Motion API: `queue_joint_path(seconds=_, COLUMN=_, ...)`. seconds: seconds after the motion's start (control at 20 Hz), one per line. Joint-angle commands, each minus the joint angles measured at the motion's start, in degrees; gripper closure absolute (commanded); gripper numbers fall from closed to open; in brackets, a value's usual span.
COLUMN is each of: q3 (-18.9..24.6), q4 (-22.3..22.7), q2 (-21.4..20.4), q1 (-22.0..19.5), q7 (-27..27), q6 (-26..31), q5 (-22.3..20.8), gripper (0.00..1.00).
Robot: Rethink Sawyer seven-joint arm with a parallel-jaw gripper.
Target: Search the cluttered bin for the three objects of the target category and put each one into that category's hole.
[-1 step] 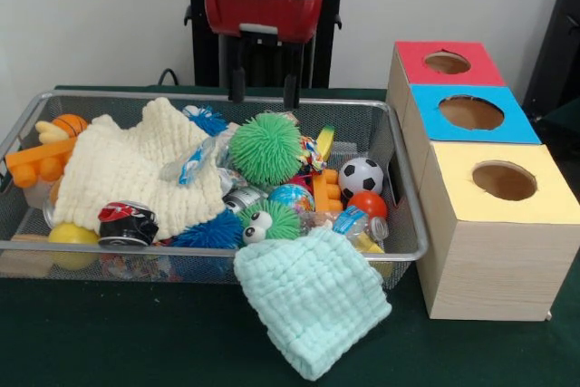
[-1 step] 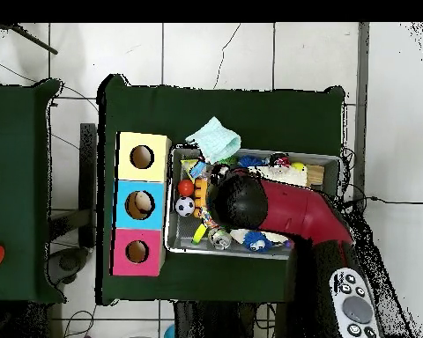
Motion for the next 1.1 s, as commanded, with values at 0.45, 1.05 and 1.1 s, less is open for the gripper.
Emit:
queue_joint_path(seconds=0.45, q3=-1.4, q4=3.3, q2=2.5, q1=7.2, q7=6.9, q6=-4.0, q5=-6.1, gripper=0.00)
queue_joint_path(seconds=1.05, q3=2.7, q4=10.4, q2=-0.8, q1=3.2, q7=5.4, q6=-8.1, q5=-3.1, gripper=0.00)
queue_joint_path(seconds=1.1, q3=3.2, q4=11.4, q2=-1.6, q1=2.6, q7=4.9, q6=-7.8, q5=-2.9, gripper=0.00)
